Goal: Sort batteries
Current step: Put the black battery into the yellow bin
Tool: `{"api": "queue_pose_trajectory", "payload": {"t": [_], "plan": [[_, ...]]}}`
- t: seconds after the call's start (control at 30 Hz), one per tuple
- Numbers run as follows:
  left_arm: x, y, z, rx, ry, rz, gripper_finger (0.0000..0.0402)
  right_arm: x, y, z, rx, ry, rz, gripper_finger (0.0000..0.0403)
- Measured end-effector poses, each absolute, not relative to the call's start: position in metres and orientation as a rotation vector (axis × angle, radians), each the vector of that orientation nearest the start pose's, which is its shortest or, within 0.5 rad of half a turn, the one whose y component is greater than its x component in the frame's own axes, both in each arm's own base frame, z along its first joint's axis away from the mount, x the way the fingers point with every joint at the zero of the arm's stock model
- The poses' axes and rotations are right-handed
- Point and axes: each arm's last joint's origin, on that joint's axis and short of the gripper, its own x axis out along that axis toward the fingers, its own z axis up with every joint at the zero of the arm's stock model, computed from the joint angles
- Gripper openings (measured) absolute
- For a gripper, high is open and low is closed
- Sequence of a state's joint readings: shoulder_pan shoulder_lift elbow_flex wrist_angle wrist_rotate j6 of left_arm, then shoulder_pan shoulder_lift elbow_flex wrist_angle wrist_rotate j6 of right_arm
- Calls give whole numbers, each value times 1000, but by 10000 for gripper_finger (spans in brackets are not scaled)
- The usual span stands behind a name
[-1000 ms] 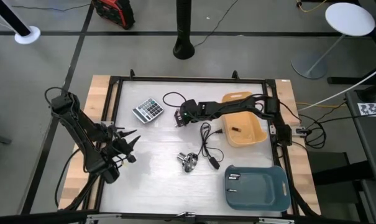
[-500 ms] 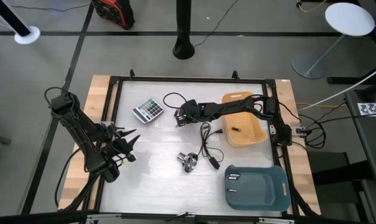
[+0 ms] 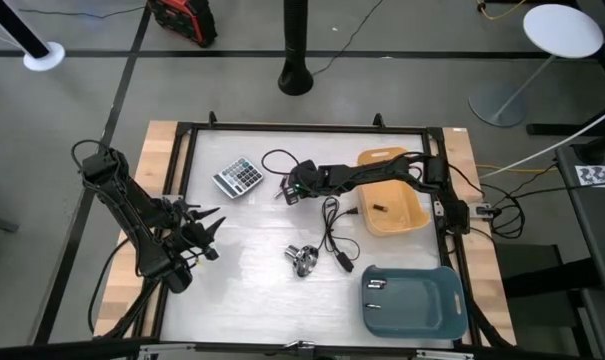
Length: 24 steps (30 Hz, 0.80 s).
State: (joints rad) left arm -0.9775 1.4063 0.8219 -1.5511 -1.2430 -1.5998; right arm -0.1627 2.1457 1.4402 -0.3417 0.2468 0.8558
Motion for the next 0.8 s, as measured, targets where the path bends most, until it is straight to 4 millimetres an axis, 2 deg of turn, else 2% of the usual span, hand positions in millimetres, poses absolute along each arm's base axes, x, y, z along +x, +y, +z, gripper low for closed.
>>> {"api": "queue_pose_trajectory", "payload": {"t": [0.13,0.47,0.63,0.8], "plan": [[120,-129,213,403,462,667,128,427,-78,139,681,831,-765,35],[128,-137,207,360,455,633,128,415,-74,199,588,793,-594,34],[138,-143,204,253,414,630,128,391,-68,242,533,827,-493,34],[154,-137,206,193,276,698,128,350,-60,292,499,867,-440,34]]}}
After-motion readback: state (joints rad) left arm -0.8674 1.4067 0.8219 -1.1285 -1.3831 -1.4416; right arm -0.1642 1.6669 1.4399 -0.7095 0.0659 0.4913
